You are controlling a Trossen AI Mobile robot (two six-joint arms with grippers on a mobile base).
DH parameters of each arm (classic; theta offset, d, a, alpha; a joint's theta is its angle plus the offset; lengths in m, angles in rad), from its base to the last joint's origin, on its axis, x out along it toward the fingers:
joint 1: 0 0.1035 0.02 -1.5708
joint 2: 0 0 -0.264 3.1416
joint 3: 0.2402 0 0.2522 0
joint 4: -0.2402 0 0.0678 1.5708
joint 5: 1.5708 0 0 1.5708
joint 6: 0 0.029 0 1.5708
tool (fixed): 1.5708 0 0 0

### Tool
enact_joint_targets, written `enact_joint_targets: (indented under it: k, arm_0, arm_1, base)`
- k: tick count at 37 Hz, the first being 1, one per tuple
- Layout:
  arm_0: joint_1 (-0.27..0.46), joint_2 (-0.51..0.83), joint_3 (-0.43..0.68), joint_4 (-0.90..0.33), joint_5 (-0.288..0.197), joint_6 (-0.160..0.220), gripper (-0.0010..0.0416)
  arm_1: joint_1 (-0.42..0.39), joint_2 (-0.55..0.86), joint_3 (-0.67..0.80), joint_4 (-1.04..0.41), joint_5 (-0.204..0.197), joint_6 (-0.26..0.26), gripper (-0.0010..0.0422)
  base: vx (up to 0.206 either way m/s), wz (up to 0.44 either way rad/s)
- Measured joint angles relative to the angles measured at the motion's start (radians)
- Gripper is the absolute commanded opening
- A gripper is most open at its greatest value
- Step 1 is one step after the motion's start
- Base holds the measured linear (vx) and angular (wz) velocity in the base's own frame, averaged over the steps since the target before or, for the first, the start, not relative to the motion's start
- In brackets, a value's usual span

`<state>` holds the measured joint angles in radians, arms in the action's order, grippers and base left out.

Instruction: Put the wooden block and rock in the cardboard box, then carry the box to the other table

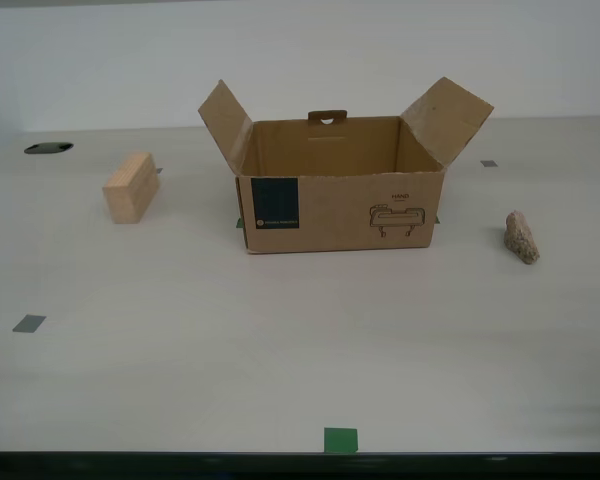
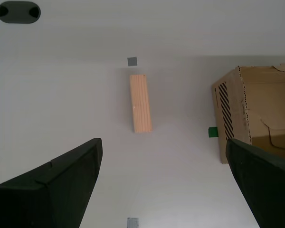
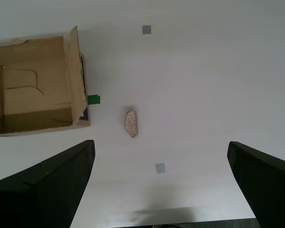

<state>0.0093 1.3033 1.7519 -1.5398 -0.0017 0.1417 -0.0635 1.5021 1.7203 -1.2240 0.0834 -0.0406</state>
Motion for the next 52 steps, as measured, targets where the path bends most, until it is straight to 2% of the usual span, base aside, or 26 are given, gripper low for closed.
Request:
enact_joint_targets:
  k: [15, 19, 33, 45, 52]
  arm_0:
    - [0.001, 0.000, -0.215, 0.128, 0.000, 0.001, 0.0390]
    - [0.002, 0.000, -0.273, 0.169, 0.000, -0.013, 0.0390]
    - [0.003, 0.000, -0.486, 0.343, -0.001, -0.023, 0.0389]
    - [0.005, 0.000, -0.573, 0.438, -0.051, -0.040, 0.0389]
    - [0.005, 0.000, -0.619, 0.487, -0.053, -0.040, 0.0389]
  arm_1:
    - [-0.004, 0.000, -0.058, 0.037, 0.000, -0.006, 0.0355]
    - [-0.004, 0.000, -0.059, 0.039, 0.000, -0.011, 0.0355]
    - [-0.004, 0.000, -0.069, 0.051, 0.000, -0.013, 0.0355]
    - [-0.004, 0.000, -0.070, 0.053, 0.000, -0.013, 0.0355]
    - [-0.004, 0.000, -0.070, 0.065, 0.000, -0.014, 0.0355]
  base:
    - [0.000, 0.000]
    - [0.000, 0.000]
    - [0.000, 0.000]
    - [0.000, 0.000]
    - [0.000, 0.000]
